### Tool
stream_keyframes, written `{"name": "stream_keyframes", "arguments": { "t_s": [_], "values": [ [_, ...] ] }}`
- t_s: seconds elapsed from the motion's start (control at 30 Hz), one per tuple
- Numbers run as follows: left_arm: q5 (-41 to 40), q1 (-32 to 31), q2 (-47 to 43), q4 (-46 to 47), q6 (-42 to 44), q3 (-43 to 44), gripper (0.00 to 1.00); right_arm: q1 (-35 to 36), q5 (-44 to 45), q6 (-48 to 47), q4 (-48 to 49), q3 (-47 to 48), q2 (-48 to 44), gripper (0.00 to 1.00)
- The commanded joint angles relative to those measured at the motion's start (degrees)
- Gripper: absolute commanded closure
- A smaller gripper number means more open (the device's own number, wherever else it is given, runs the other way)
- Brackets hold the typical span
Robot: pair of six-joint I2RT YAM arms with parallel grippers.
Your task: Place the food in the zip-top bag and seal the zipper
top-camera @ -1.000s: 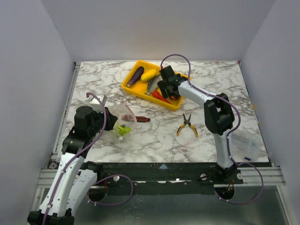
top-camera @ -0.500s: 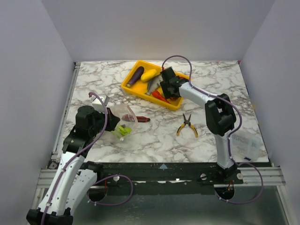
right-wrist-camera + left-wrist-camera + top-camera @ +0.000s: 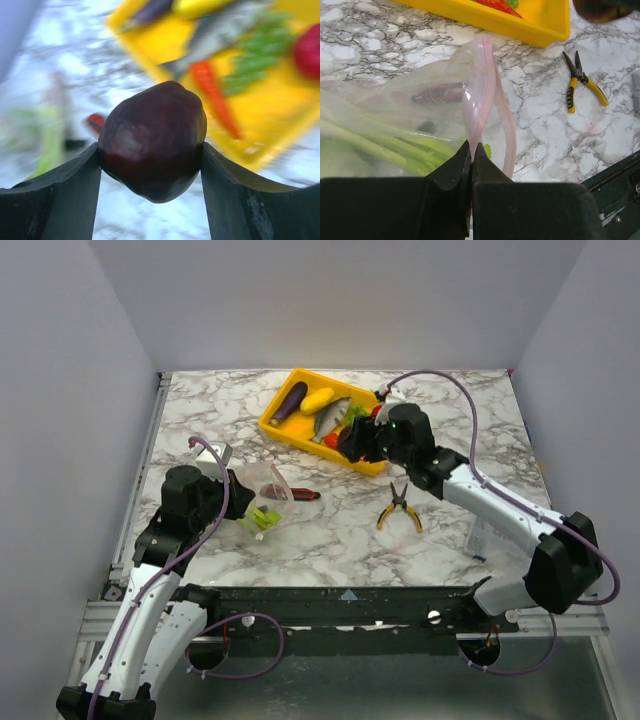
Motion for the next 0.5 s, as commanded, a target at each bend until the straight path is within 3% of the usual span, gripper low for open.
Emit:
{"name": "stream_keyframes", "arguments": {
  "t_s": [0.0, 0.17, 0.33, 0.47],
  "values": [
    [-0.68, 0.29, -0.13, 0.53, 0.53, 0.68, 1.0, 5.92, -20.83, 10.78, 25.36, -13.7, -6.3, 0.78],
    [-0.84, 0.29, -0.39, 0.6, 0.53, 0.51, 1.0, 19.15, -13.29, 6.77, 32.09, -15.4, -6.21, 0.75],
    [-0.92, 0.38, -1.02, 0.64, 0.53, 0.56, 1.0, 26.17, -2.37, 3.72, 36.18, -14.08, -0.18, 0.75],
    [-1.86, 0.38, -2.17, 0.71, 0.53, 0.31, 1.0, 27.32, 2.37, 3.39, 42.28, -15.18, 4.52, 0.75]
  ]
}}
